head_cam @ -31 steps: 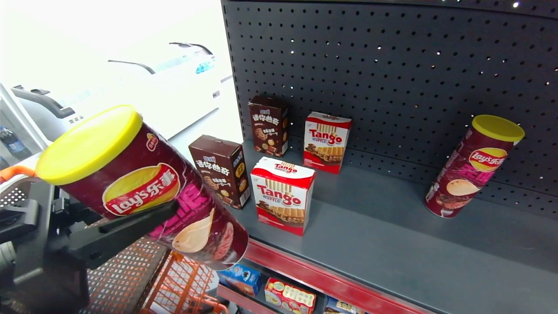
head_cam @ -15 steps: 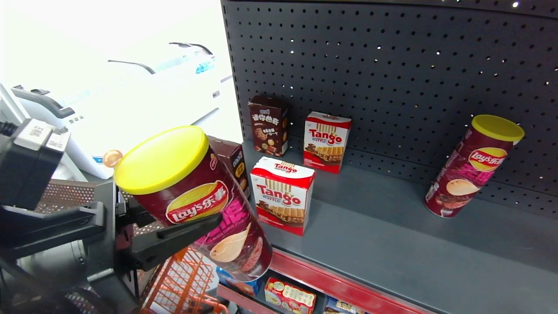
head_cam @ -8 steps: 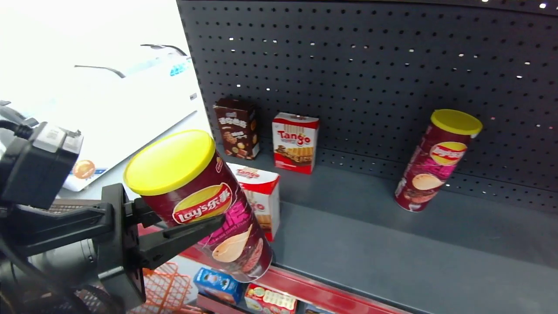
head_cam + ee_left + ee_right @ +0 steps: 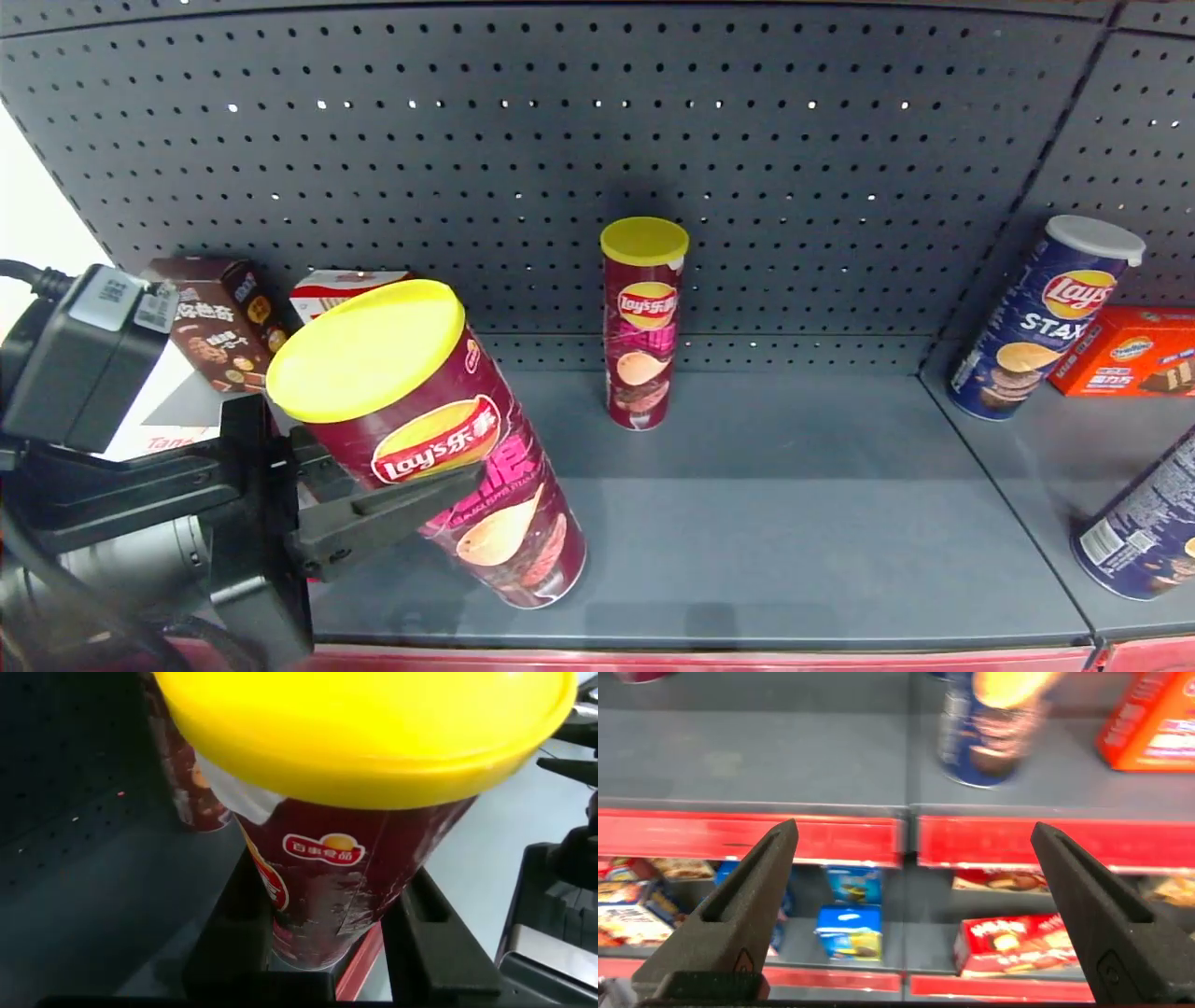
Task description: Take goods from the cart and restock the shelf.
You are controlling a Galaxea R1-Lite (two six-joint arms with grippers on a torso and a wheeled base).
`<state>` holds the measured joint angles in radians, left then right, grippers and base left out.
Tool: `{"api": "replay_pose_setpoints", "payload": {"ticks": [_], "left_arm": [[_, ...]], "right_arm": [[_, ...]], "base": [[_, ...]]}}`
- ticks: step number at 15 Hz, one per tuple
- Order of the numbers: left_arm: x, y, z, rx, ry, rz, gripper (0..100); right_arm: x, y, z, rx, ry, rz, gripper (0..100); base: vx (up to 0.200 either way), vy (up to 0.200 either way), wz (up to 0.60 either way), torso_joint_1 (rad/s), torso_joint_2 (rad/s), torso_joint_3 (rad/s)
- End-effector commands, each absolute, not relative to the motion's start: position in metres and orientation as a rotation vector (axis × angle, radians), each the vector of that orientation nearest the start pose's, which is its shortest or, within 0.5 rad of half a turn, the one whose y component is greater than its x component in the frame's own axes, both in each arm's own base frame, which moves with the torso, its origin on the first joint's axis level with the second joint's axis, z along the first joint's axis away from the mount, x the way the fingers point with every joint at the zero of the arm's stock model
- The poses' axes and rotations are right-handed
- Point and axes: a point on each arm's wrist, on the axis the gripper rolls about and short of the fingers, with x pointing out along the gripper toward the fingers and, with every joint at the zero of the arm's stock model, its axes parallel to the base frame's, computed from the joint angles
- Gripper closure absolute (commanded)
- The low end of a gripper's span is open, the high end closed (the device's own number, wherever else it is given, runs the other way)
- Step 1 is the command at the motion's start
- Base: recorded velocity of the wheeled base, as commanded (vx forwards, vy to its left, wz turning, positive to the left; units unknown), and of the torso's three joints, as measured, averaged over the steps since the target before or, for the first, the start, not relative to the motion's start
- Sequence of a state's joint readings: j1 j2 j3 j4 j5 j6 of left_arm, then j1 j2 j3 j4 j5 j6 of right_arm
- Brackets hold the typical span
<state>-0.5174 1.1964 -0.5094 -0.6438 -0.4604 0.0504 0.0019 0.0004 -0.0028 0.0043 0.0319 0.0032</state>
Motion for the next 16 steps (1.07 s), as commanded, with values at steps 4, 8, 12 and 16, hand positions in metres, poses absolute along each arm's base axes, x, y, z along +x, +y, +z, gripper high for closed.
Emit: {"api": "replay_pose_setpoints", "payload": {"ticks": [4,8,12,16], "left_arm": [[0.145,-0.093,0.221,0.048,0.023,-0.973,100],[0.143,-0.092,0.218,0.047,0.032,-0.970,100],[0.139,-0.090,0.214,0.055,0.034,-0.971,100],[0.134,-0.084,0.201,0.076,0.058,-0.955,100]], "right_arm": [[-0.023,0.001,0.075,0.003,0.003,0.034,0],[-0.023,0.001,0.076,0.003,0.002,0.034,0],[-0.023,0.001,0.076,-0.003,0.001,0.037,0],[-0.023,0.002,0.076,-0.043,-0.002,0.095,0]], "base": [[0.000,0.000,0.00,0.000,0.00,0.000],[0.000,0.000,0.00,0.000,0.00,0.000],[0.000,0.000,0.00,0.000,0.00,0.000],[0.000,0.000,0.00,0.000,0.00,0.000]]}}
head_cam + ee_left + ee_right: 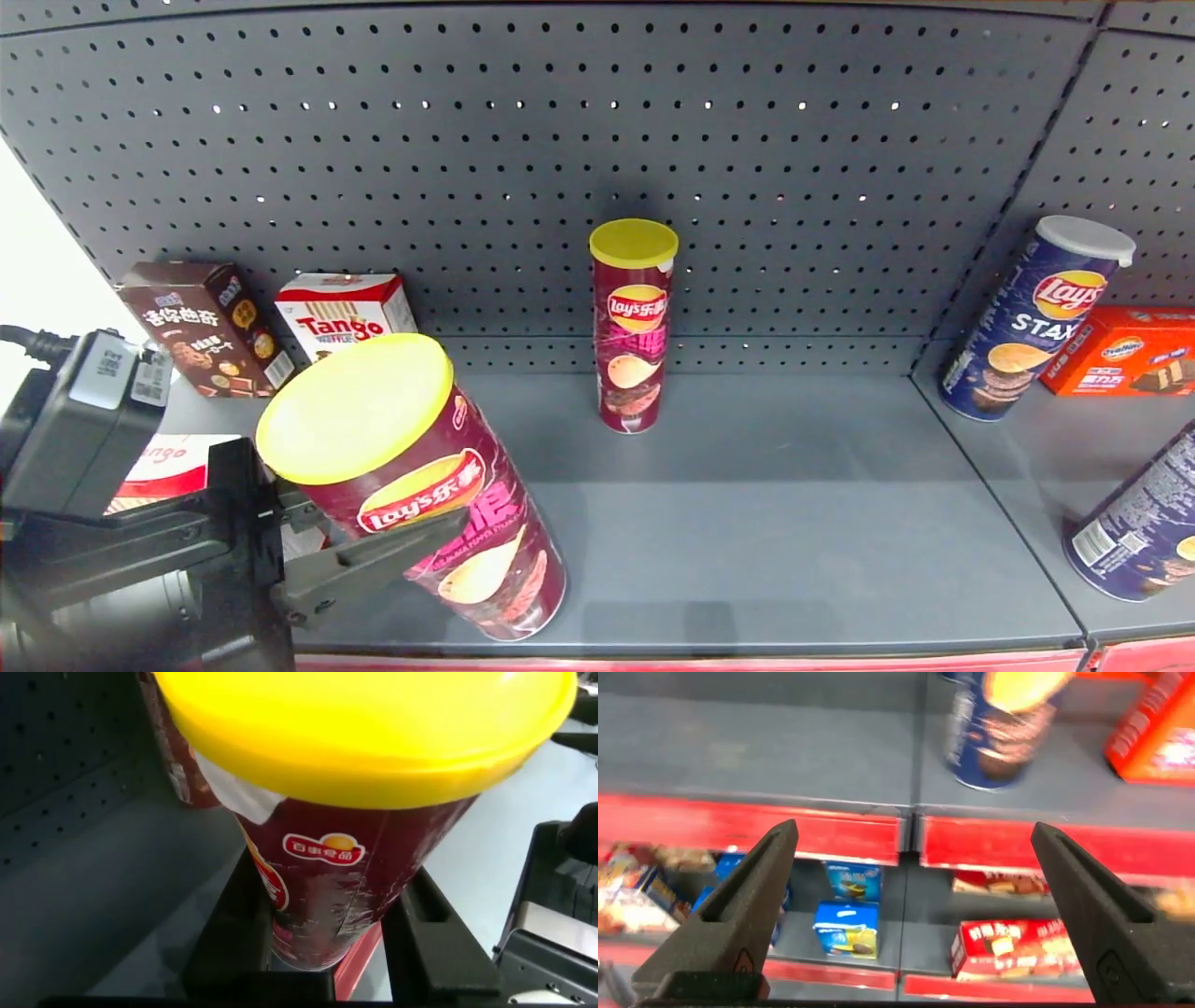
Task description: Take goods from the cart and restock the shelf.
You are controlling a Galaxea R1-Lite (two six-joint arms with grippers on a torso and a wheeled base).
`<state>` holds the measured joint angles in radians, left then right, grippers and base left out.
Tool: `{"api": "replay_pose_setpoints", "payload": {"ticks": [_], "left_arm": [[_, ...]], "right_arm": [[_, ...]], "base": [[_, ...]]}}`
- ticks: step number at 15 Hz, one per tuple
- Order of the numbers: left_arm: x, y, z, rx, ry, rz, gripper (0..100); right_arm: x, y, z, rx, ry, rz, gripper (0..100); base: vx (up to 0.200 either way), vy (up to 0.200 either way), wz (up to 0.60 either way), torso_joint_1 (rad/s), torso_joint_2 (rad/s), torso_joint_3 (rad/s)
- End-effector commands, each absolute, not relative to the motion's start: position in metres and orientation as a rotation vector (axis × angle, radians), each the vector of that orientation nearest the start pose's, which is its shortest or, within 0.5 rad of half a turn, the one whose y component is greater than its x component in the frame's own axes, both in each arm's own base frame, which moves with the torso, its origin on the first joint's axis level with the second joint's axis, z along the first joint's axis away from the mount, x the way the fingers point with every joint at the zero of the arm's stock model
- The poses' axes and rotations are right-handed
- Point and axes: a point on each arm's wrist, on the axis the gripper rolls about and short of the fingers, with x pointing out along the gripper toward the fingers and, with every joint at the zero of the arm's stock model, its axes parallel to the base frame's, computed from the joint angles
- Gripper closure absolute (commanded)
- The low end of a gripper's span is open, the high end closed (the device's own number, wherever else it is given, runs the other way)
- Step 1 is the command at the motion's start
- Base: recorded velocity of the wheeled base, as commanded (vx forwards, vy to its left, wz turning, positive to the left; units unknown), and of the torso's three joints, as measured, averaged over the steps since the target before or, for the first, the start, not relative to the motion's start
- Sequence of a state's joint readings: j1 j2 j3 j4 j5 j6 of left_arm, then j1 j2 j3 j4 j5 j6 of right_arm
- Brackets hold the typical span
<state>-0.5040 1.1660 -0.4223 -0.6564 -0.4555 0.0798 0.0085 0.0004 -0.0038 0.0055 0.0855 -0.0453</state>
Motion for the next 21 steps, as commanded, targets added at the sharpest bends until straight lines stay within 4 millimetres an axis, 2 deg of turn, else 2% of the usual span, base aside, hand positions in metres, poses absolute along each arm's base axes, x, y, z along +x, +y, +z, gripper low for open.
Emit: {"api": "replay_pose_setpoints", "payload": {"ticks": [1,3,4,5,6,7,8,11,12,14,19,21], "left_arm": [[0.135,-0.081,0.204,0.063,0.053,-0.932,100],[0.136,-0.079,0.208,0.055,0.042,-0.906,100],[0.137,-0.079,0.212,0.046,0.032,-0.904,100],[0.136,-0.079,0.214,0.039,0.027,-0.900,100],[0.139,-0.081,0.218,0.039,0.015,-0.892,100],[0.141,-0.082,0.218,0.041,0.020,-0.892,100],[0.144,-0.084,0.215,0.044,0.038,-0.892,100],[0.146,-0.085,0.212,0.045,0.054,-0.892,100],[0.146,-0.085,0.211,0.045,0.056,-0.892,100],[0.146,-0.085,0.211,0.045,0.056,-0.894,100],[0.145,-0.084,0.207,0.045,0.070,-0.897,100],[0.144,-0.084,0.206,0.045,0.076,-0.899,100]], "right_arm": [[-0.023,0.002,0.076,-0.066,-0.005,0.113,0],[-0.023,0.002,0.077,-0.060,-0.006,0.106,0],[-0.027,0.002,0.090,-0.042,-0.061,0.122,0],[-0.035,0.003,0.142,0.033,-0.131,0.177,0],[-0.019,0.004,0.175,0.072,-0.067,0.216,0],[-0.020,0.004,0.196,0.037,-0.115,0.239,0],[-0.012,0.005,0.197,-0.001,-0.073,0.285,0],[-0.009,0.007,0.199,-0.047,-0.061,0.385,0],[-0.006,0.009,0.202,-0.050,-0.054,0.465,0],[-0.001,0.011,0.216,-0.061,-0.057,0.589,0],[0.032,0.017,0.244,-0.084,0.001,0.702,0],[0.055,0.021,0.259,-0.078,0.037,0.703,0]], "base": [[0.000,0.000,0.00,0.000,0.00,0.000],[0.000,0.000,0.00,0.000,0.00,0.000],[0.000,0.000,0.00,0.000,0.00,0.000],[0.000,0.000,0.00,0.000,0.00,0.000],[0.000,0.000,0.00,0.000,0.00,0.000],[0.000,0.000,0.00,0.000,0.00,0.000],[0.000,0.000,0.00,0.000,0.00,0.000],[0.000,0.000,0.00,0.000,0.00,0.000],[0.000,0.000,0.00,0.000,0.00,0.000],[0.000,0.000,0.00,0.000,0.00,0.000],[0.000,0.000,0.00,0.000,0.00,0.000],[0.000,0.000,0.00,0.000,0.00,0.000]]}}
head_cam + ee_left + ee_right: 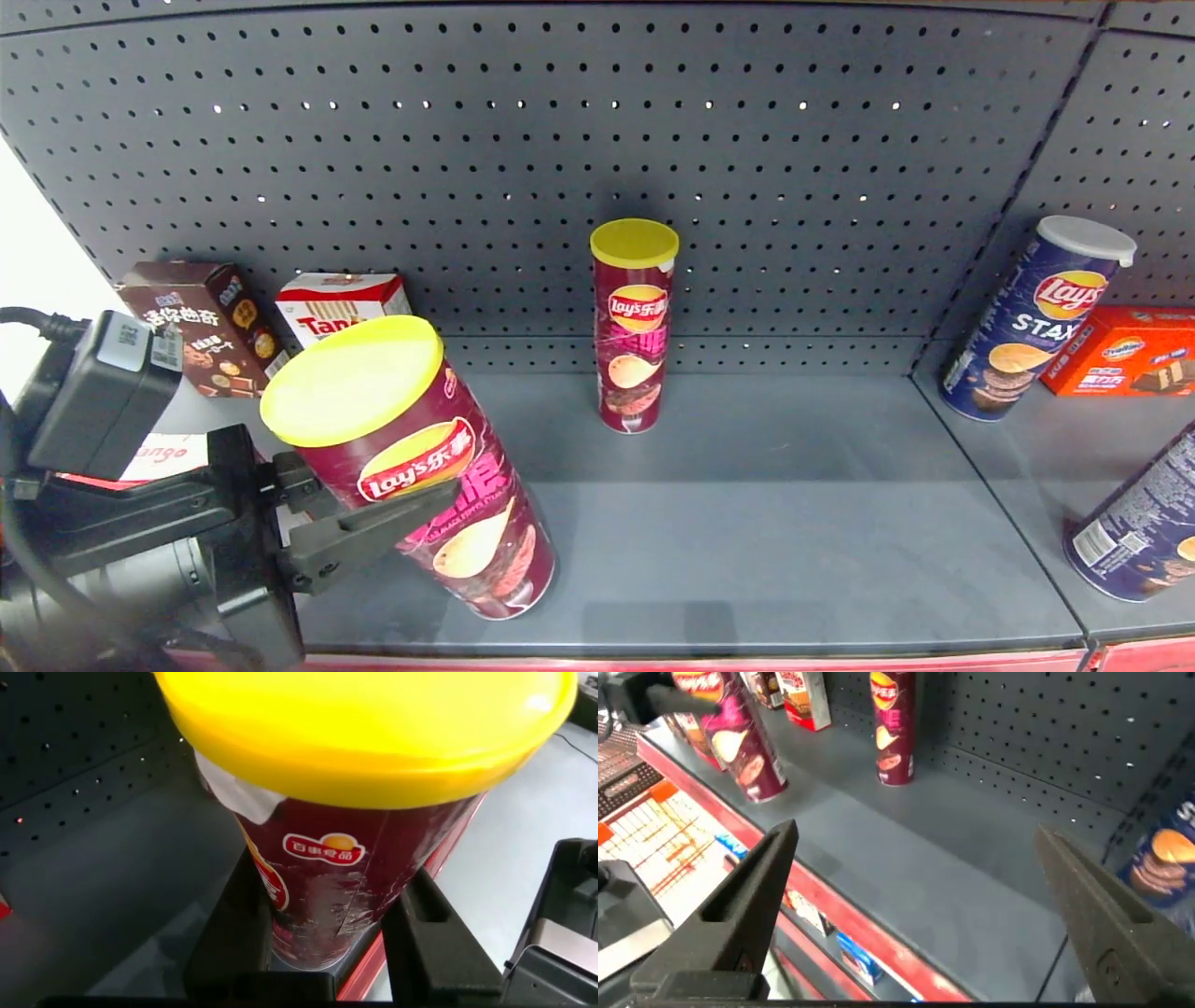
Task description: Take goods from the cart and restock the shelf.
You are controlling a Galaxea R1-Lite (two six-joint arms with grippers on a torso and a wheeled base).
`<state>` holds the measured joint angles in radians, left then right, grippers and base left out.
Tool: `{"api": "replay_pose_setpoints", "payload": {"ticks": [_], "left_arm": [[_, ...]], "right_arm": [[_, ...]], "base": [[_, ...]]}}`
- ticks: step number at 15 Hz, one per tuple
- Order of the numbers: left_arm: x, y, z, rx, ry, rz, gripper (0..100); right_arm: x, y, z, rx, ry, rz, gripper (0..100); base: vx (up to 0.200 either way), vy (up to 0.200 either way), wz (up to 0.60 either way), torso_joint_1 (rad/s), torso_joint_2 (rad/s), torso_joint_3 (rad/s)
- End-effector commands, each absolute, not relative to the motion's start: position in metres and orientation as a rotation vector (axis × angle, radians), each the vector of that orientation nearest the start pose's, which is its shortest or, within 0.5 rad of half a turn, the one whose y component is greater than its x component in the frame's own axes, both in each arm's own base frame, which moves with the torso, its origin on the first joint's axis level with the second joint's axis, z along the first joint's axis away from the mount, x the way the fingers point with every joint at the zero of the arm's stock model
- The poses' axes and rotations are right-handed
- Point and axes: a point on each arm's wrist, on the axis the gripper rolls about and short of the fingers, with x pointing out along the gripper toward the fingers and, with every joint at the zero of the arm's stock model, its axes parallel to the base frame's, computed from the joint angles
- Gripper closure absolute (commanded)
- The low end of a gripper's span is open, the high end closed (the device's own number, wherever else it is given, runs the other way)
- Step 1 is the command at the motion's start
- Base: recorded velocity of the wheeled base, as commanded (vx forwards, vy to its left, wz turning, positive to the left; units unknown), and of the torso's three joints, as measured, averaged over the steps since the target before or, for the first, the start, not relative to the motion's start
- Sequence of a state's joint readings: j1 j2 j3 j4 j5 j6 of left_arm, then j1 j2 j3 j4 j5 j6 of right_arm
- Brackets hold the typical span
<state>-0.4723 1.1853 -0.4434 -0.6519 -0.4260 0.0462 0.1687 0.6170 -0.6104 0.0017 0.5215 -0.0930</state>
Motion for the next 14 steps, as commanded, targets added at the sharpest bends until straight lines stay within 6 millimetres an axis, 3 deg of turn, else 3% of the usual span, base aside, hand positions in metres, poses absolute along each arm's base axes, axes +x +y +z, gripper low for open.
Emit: {"api": "replay_pose_setpoints", "payload": {"ticks": [1,5,8,11,14], "left_arm": [[0.145,-0.084,0.205,0.045,0.078,-0.900,100],[0.143,-0.084,0.199,0.046,0.100,-0.902,100],[0.142,-0.083,0.196,0.046,0.108,-0.902,100],[0.142,-0.083,0.196,0.046,0.108,-0.901,100],[0.143,-0.083,0.198,0.046,0.100,-0.900,100]], "right_arm": [[0.056,0.022,0.260,-0.077,0.038,0.705,0],[0.082,0.039,0.272,-0.090,0.084,0.767,0],[0.099,0.066,0.281,-0.111,0.109,0.843,0],[0.127,0.084,0.278,-0.156,0.125,0.853,0],[0.137,0.102,0.268,-0.170,0.182,0.911,0]], "base": [[0.000,0.000,0.00,0.000,0.00,0.000],[0.000,0.000,0.00,0.000,0.00,0.000],[0.000,0.000,0.00,0.000,0.00,0.000],[0.000,0.000,0.00,0.000,0.00,0.000],[0.000,0.000,0.00,0.000,0.00,0.000]]}}
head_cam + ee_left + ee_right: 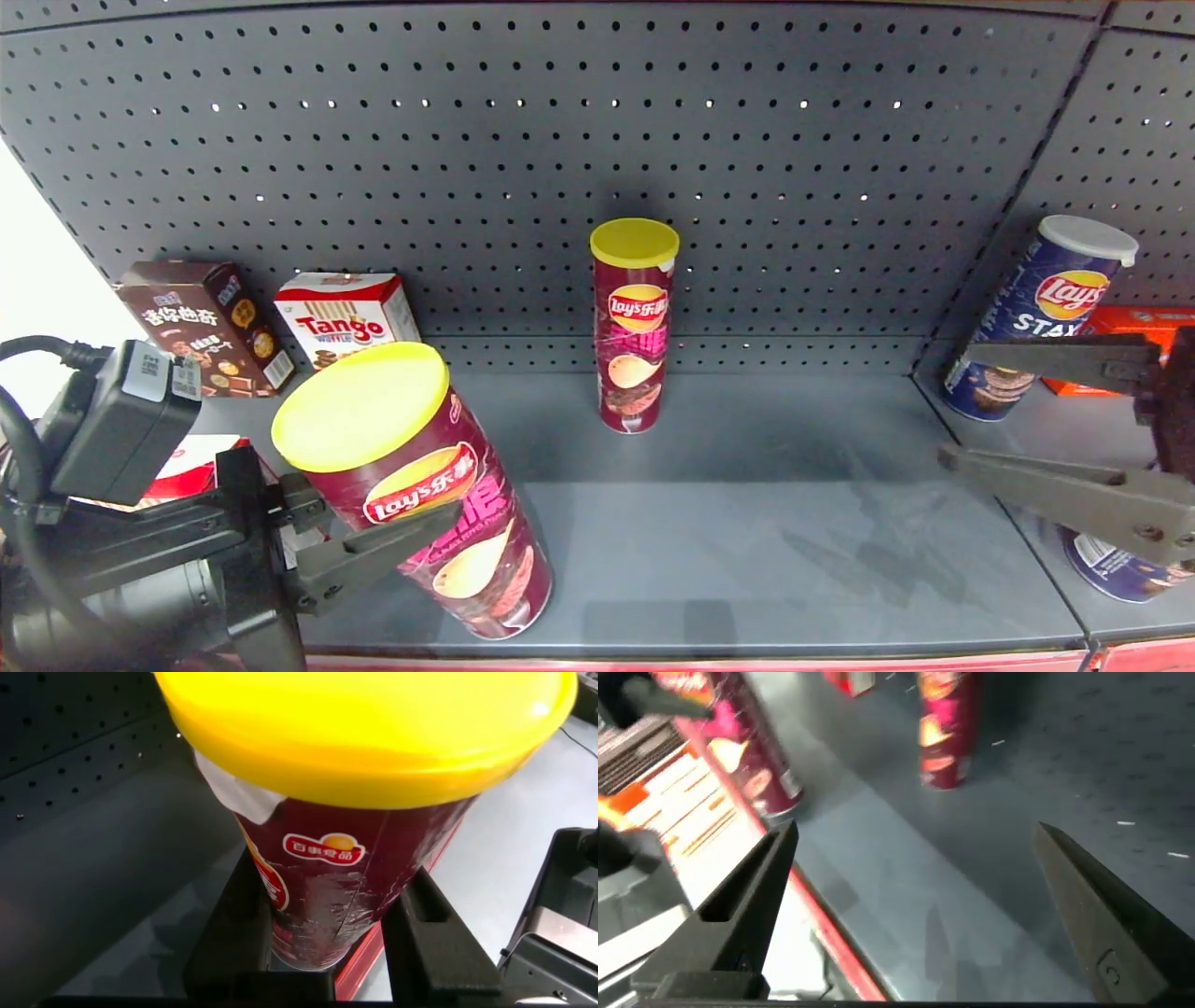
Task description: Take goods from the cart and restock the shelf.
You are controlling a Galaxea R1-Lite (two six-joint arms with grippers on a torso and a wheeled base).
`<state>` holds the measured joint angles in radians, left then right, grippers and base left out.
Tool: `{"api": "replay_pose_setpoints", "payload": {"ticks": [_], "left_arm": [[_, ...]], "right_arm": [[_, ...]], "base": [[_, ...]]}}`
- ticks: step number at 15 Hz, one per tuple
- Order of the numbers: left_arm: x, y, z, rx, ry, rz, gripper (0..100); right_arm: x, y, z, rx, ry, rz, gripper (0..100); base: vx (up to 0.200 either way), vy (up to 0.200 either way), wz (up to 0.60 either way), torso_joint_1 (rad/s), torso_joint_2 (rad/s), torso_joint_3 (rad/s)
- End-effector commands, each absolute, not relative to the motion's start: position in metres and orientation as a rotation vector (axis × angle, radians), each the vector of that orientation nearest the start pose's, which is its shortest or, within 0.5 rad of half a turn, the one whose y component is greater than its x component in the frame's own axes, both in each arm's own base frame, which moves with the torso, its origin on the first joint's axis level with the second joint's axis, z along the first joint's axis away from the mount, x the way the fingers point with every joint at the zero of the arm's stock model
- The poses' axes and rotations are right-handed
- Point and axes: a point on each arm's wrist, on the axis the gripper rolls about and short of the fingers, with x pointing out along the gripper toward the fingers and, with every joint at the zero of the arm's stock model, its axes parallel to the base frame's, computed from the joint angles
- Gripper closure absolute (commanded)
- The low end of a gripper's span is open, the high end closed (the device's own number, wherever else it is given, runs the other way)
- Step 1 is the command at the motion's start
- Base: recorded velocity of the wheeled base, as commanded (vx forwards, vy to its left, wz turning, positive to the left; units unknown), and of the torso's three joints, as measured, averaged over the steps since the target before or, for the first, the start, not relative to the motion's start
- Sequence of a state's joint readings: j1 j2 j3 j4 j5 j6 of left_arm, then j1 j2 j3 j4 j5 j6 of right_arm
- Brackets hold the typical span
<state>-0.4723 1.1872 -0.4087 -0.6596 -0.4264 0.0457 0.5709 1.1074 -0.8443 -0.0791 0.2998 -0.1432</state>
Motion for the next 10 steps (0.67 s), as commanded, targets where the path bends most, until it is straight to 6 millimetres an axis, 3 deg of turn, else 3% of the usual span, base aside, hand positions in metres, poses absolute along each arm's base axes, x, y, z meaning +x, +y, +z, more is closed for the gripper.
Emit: {"api": "replay_pose_setpoints", "payload": {"ticks": [1,5,10], "left_arm": [[0.143,-0.083,0.198,0.044,0.101,-0.900,100],[0.142,-0.083,0.197,0.044,0.101,-0.899,100],[0.142,-0.083,0.199,0.042,0.093,-0.897,100]], "right_arm": [[0.141,0.105,0.265,-0.173,0.201,0.916,0],[0.158,0.123,0.266,-0.182,0.226,0.928,0],[0.196,0.166,0.263,-0.198,0.150,0.775,0]], "base": [[0.000,0.000,0.00,0.000,0.00,0.000],[0.000,0.000,0.00,0.000,0.00,0.000],[0.000,0.000,0.00,0.000,0.00,0.000]]}}
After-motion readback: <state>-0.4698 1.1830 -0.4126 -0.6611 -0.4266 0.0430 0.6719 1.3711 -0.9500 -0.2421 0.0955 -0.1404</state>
